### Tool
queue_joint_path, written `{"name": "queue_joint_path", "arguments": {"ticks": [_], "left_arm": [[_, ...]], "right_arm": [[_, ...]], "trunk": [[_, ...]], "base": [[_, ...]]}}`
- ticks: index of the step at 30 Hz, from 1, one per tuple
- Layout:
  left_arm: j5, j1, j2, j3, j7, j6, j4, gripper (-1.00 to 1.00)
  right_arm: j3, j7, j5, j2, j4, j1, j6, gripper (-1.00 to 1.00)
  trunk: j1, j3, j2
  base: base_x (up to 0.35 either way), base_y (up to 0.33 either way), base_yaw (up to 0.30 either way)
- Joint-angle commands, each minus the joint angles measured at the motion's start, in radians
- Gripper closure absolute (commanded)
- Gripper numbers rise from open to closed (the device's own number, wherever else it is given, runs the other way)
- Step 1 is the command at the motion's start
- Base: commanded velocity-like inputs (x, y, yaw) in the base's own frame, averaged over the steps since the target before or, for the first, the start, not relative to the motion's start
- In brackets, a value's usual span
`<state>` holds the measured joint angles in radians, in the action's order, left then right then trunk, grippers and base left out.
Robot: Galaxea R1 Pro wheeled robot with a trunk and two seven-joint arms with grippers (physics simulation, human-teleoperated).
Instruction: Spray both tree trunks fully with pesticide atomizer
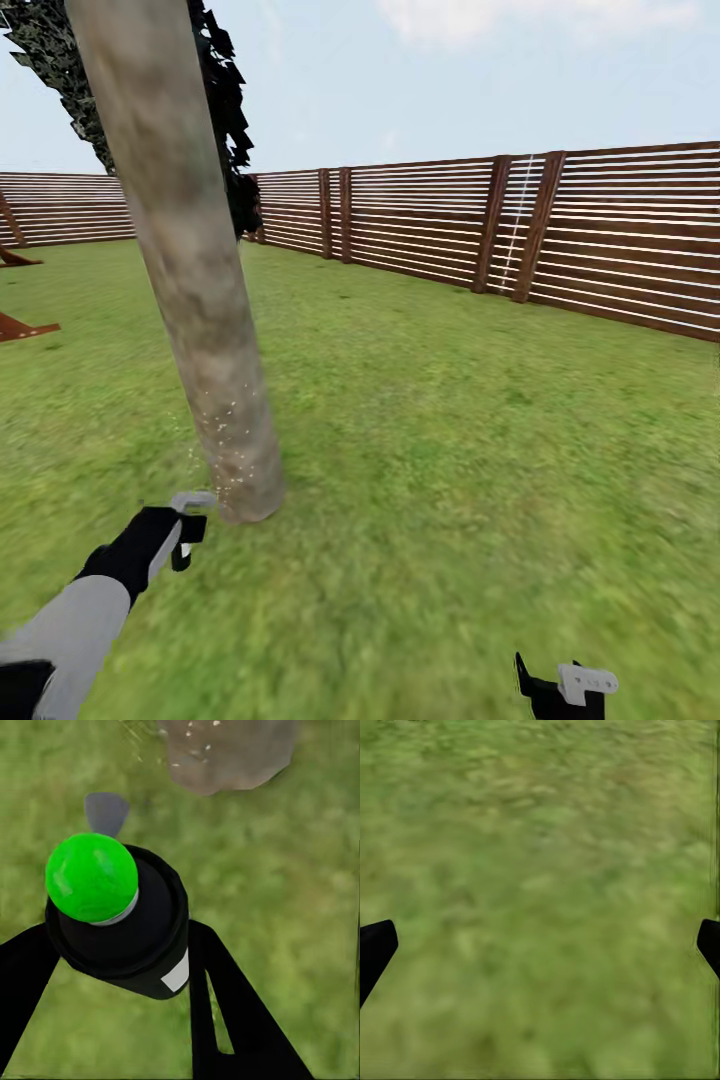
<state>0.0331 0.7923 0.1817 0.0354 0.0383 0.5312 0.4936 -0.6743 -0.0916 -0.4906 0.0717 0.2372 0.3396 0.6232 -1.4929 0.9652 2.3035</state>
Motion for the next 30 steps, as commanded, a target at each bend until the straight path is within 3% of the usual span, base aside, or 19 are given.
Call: {"name": "queue_joint_path", "arguments": {"ticks": [1,4,12,25,30], "left_arm": [[-0.001,-0.001,-0.047,0.001,0.034,-0.011,-0.012,1.0],[-0.008,-0.03,-0.063,0.002,0.056,-0.015,-0.012,1.0],[-0.011,-0.045,-0.057,0.004,0.06,-0.016,-0.014,1.0],[-0.041,-0.065,-0.059,0.004,0.06,-0.063,-0.05,1.0],[-0.041,-0.065,-0.058,0.004,0.06,-0.065,-0.05,1.0]], "right_arm": [[-0.008,-0.01,0.0,0.0,-0.001,0.001,0.003,-1.0],[-0.008,-0.01,0.0,0.0,-0.001,0.001,0.003,-1.0],[-0.008,-0.01,0.0,-0.001,-0.001,0.001,0.004,-1.0],[-0.008,-0.01,0.0,-0.001,-0.001,0.001,0.004,-1.0],[-0.008,-0.01,0.0,-0.001,-0.001,0.001,0.004,-1.0]], "trunk": [[0.0,0.001,0.0],[0.0,0.001,0.0],[0.0,0.001,0.0],[0.0,0.001,0.0],[0.0,0.001,0.0]], "base": [[0.004,-0.272,0.0],[0.001,-0.274,0.0],[0.0,-0.276,0.019],[0.094,-0.27,0.258],[0.105,-0.266,0.049]]}}
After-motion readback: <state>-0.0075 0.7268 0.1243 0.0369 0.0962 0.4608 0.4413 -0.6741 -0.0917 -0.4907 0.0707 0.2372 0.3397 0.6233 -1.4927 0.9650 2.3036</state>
